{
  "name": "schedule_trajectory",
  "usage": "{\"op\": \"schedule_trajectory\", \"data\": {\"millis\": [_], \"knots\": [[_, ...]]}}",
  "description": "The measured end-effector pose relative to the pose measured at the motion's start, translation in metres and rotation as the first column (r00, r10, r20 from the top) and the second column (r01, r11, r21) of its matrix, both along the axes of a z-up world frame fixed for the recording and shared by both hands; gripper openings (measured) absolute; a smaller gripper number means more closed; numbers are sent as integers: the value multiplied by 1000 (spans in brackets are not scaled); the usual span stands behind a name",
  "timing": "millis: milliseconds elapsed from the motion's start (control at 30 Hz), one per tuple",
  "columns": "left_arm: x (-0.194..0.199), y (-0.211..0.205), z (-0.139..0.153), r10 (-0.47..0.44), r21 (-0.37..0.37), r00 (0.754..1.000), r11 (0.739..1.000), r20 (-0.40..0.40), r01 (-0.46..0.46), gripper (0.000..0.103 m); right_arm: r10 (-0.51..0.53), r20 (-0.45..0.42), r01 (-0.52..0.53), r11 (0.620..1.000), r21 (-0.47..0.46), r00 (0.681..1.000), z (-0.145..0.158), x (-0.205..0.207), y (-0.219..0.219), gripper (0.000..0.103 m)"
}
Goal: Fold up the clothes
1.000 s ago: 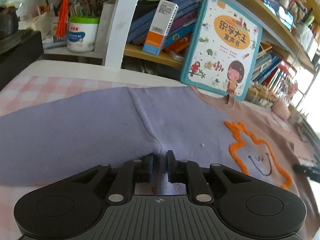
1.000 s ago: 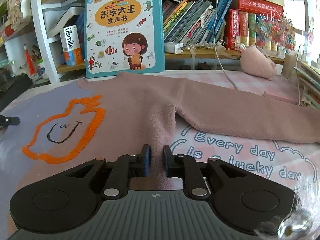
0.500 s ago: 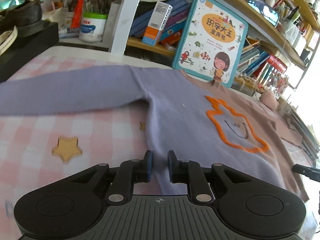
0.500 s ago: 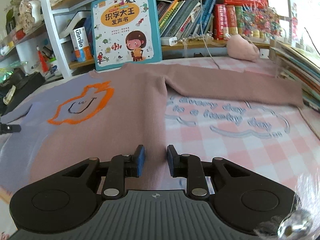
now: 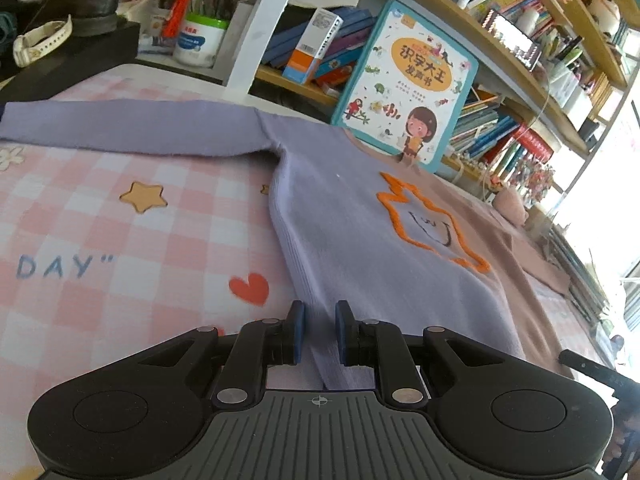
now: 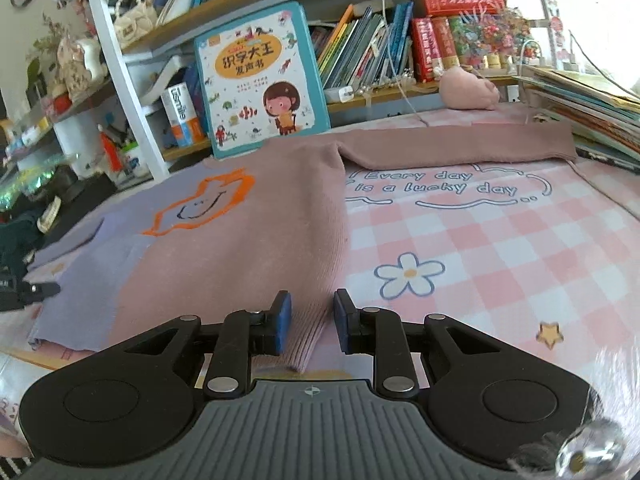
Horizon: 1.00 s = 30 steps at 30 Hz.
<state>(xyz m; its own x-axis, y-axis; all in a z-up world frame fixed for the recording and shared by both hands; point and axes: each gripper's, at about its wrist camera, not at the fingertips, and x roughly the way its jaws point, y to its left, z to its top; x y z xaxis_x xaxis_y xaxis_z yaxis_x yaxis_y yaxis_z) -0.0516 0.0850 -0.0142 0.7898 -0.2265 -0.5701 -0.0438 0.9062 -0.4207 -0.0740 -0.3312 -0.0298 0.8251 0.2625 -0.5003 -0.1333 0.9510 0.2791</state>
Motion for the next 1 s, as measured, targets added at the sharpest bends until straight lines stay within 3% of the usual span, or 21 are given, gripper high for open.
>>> {"op": "schedule_trajectory", "data": {"millis": [100,300,533,700,1000], "knots": [[-11,-3,-3,10,-11,1000,1000,19,-10,17,-14,31,15,1000,-17,999,-3,-8,5,21],[-19,-8,-4,13,5,999,1000,44,-13,16,-25,70,36,988,-152,997,-4,-13,24,20],[-24,-11,-3,22,6,998,1000,59,-22,3,-34,83,49,982,-181,996,-6,-15,31,11],[-31,-16,21,52,113,989,991,142,-68,2,-35,81,47,987,-152,996,-8,-17,29,11],[-27,-11,0,55,99,997,993,49,-60,2,-35,71,44,991,-130,997,-6,-18,25,9]]}}
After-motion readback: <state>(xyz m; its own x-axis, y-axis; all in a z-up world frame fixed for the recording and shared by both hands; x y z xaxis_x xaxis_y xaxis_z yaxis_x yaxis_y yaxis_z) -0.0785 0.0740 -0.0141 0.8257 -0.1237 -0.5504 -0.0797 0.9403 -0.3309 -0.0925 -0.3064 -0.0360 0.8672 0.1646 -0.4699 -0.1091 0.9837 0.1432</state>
